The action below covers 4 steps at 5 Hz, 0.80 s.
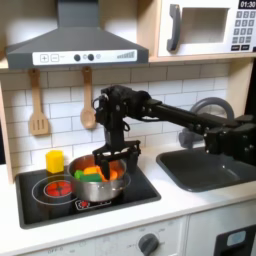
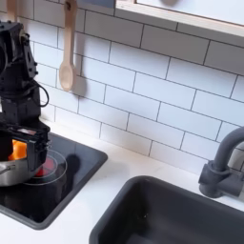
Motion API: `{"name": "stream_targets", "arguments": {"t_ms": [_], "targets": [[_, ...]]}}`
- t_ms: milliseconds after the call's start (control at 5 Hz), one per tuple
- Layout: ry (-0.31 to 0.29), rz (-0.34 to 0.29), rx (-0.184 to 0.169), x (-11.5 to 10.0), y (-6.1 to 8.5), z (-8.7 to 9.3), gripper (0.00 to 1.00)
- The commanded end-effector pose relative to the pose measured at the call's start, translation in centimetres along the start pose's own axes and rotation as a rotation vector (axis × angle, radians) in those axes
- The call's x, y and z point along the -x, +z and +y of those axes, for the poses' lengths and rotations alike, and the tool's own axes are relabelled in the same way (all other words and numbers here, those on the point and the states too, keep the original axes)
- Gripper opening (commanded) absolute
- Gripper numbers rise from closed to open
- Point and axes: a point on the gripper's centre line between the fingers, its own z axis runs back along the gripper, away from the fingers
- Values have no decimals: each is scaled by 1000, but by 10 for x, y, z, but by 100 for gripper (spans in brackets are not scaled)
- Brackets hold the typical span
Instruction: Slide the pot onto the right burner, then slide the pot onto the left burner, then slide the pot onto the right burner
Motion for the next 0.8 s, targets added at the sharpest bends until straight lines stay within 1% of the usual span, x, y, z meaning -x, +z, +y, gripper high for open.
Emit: {"name": "stream_targets", "arguments": {"t_ms": [0, 200, 400, 600], "targets": [[3, 9, 11, -1, -4, 1, 100], [2, -5, 3, -1, -2, 1, 58], [10, 2, 3, -1, -3, 1, 0], [16, 0, 9, -2, -3, 1, 0]]}}
